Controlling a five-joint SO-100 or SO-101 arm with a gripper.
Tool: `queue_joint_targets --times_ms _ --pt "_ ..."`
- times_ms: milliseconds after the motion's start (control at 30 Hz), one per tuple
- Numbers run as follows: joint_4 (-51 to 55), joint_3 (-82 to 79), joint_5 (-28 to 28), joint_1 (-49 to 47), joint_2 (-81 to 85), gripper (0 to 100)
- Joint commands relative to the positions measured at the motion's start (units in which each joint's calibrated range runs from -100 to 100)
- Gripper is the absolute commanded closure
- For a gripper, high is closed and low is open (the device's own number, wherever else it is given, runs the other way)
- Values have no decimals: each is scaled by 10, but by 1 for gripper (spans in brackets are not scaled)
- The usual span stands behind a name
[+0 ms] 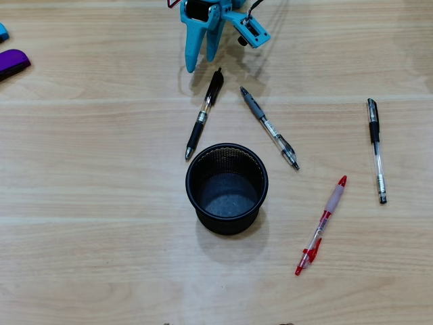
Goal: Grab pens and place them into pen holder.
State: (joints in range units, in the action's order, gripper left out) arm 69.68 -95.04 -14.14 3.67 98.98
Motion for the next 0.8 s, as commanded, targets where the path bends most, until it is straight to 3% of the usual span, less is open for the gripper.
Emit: queue_joint_targets --times_ms 0,200,333,600,700,767 --pt "-2 2 -1 5 4 74" --pt "-6 24 -1 -1 3 74" --pt "-37 150 -1 5 -38 74" --pt "-57 483 -11 17 -381 74" --pt "3 622 -91 23 -565 74" --pt "93 704 -208 18 -691 74"
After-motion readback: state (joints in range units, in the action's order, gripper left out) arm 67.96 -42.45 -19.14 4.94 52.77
